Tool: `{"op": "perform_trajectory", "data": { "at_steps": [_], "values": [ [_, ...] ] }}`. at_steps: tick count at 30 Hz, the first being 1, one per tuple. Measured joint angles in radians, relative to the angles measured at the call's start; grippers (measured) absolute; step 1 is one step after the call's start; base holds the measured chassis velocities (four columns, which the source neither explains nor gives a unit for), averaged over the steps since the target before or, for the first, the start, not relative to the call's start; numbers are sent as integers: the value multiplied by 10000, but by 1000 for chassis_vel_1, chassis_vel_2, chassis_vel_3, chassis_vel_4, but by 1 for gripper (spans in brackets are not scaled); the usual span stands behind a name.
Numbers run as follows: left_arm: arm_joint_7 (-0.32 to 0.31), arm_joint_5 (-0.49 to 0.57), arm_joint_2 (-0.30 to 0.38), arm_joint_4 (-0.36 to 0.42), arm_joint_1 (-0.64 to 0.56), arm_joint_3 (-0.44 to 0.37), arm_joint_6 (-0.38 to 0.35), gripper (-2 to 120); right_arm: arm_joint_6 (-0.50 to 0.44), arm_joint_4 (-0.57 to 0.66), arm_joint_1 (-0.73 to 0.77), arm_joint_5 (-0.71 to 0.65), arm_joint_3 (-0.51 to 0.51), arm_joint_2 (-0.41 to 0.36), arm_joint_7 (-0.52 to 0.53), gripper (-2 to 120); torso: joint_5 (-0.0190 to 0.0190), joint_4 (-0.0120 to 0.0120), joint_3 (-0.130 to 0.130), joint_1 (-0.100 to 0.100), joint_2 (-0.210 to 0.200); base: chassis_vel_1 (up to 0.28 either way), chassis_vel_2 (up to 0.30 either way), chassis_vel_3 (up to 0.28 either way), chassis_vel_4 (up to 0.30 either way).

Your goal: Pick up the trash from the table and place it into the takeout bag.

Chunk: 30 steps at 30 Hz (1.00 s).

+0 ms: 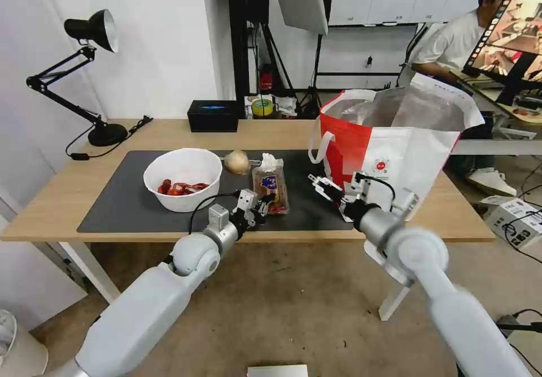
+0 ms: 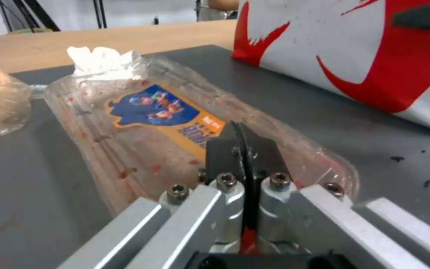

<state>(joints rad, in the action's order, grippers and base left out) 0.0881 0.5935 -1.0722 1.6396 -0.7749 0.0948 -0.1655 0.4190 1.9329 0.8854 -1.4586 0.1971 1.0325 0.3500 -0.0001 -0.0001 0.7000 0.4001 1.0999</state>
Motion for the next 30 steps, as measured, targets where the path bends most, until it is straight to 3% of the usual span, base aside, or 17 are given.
{"op": "perform_trajectory", "data": {
  "at_steps": [15,30],
  "values": [
    [31,3,-25,-110,27,61,186,0,846,-1684,-2193,-370,-1576,775,1388,100,1,1,0,0,0,0,0,0,0],
    [106,-22,-39,-36,-126,2,291,0,1946,-2909,-3555,-770,-2272,1304,2025,100,0,2,0,-1,1,0,0,0,0]
  ]
}}
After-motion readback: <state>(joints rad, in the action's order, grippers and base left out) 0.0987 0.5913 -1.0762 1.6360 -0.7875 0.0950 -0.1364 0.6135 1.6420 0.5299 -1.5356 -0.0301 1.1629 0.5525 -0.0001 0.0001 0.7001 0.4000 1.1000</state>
